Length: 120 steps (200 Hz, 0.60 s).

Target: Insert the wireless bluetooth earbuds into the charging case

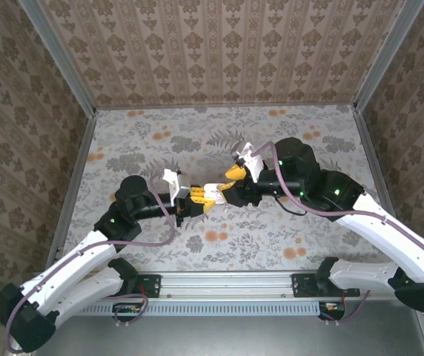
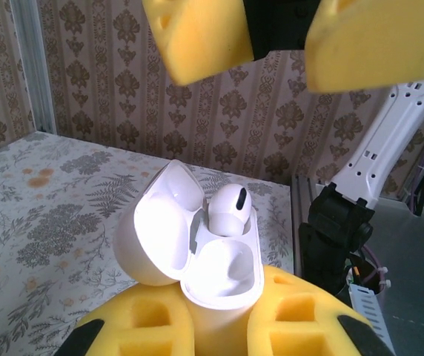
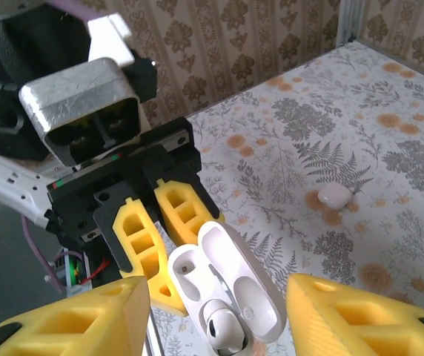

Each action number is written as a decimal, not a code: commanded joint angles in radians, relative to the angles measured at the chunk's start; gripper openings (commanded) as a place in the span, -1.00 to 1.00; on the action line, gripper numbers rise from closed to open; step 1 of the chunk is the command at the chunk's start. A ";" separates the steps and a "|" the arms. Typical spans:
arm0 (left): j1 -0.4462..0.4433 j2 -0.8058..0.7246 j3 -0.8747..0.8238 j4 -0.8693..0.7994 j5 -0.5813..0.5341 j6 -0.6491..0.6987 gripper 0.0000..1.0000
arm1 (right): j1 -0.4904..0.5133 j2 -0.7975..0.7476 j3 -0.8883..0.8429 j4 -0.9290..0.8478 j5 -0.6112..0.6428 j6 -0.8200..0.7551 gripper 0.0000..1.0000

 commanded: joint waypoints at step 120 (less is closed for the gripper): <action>0.082 -0.252 -0.069 -0.233 -0.227 -0.003 -1.00 | -0.139 0.231 -0.156 -0.061 0.118 0.362 -0.14</action>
